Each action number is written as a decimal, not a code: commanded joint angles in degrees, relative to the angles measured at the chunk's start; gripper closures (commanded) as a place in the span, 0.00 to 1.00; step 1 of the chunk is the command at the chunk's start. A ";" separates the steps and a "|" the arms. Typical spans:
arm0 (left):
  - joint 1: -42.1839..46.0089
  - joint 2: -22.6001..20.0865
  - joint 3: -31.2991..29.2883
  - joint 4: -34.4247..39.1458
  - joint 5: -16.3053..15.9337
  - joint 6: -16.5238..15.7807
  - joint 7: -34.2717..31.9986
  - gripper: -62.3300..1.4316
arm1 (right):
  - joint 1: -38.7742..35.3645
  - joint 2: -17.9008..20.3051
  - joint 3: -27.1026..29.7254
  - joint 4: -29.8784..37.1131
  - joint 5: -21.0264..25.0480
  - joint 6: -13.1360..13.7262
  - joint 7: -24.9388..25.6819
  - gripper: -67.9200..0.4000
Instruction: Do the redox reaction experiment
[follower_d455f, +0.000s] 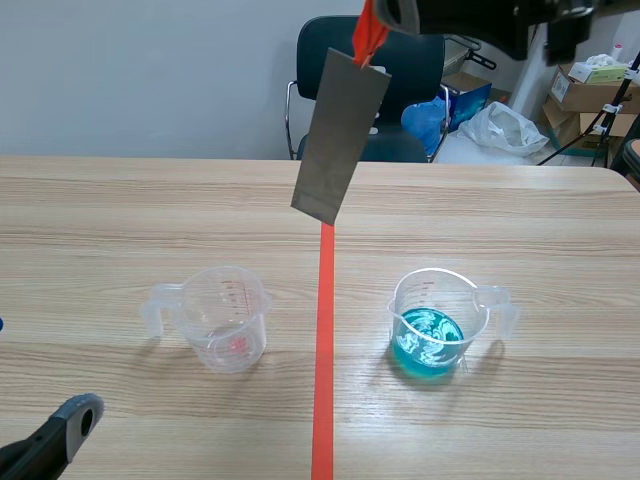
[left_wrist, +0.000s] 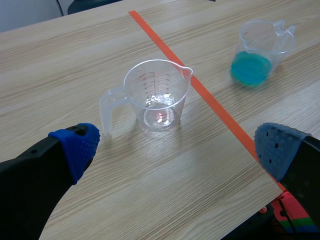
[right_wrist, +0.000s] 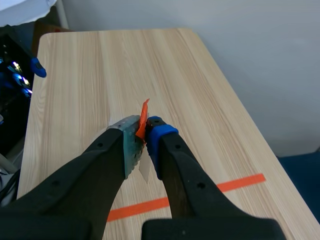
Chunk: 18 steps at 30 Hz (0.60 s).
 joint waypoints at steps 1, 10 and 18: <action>0.26 0.31 -0.17 1.05 -0.31 -0.13 -0.76 0.00 | 1.33 2.25 1.16 0.39 1.01 -0.20 2.08 0.98; 0.26 0.31 -0.17 1.05 -0.33 -0.13 -0.76 0.00 | 1.31 11.34 1.16 0.39 1.03 3.69 5.51 0.98; 0.26 0.31 -0.17 1.05 -0.33 -0.15 -0.76 0.00 | 1.27 17.05 1.14 0.39 0.57 4.94 6.34 0.98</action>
